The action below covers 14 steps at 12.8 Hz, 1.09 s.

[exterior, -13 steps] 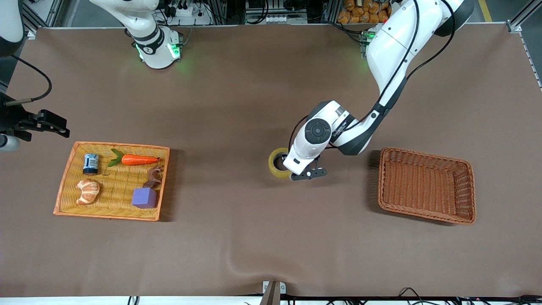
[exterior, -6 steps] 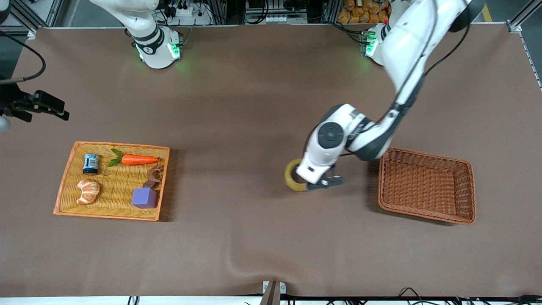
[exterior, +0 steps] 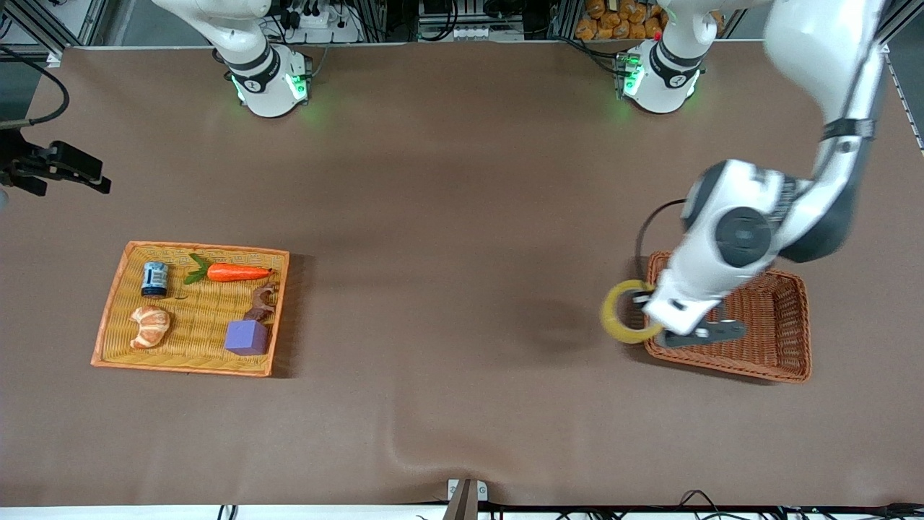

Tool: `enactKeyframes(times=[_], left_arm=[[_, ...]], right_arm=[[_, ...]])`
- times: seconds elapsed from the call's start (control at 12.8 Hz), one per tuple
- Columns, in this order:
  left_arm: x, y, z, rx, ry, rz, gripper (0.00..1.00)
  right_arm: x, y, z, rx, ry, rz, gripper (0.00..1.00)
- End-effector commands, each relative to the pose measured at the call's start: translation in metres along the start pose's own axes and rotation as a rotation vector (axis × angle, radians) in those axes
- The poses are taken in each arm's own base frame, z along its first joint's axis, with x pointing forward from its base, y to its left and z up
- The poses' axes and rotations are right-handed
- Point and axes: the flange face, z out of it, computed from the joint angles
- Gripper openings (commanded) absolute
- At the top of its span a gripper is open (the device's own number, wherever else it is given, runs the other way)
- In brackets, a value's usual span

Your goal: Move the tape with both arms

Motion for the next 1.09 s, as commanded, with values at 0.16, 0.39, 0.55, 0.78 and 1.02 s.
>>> enactKeyframes(times=[0.16, 0.39, 0.55, 0.78, 1.02], left_arm=[[0.004, -0.091, 0.051, -0.045, -0.106, 0.054, 0.0], [0.013, -0.136, 0.087, -0.077, -0.103, 0.078, 0.0], [0.017, -0.142, 0.108, -0.072, -0.1, 0.081, 0.05], [0.023, -0.149, 0.092, -0.06, -0.07, 0.089, 0.37], [0.034, -0.164, 0.033, -0.059, -0.002, 0.169, 1.0]], right_arm=[[-0.024, 0.002, -0.016, -0.005, 0.004, 0.0, 1.0], [-0.025, 0.002, -0.016, -0.02, 0.001, 0.008, 1.0], [-0.023, 0.002, -0.014, -0.018, -0.001, 0.006, 1.0], [-0.021, 0.0, -0.009, -0.007, -0.006, 0.005, 1.0], [-0.022, -0.004, -0.01, 0.026, -0.001, -0.009, 1.0]])
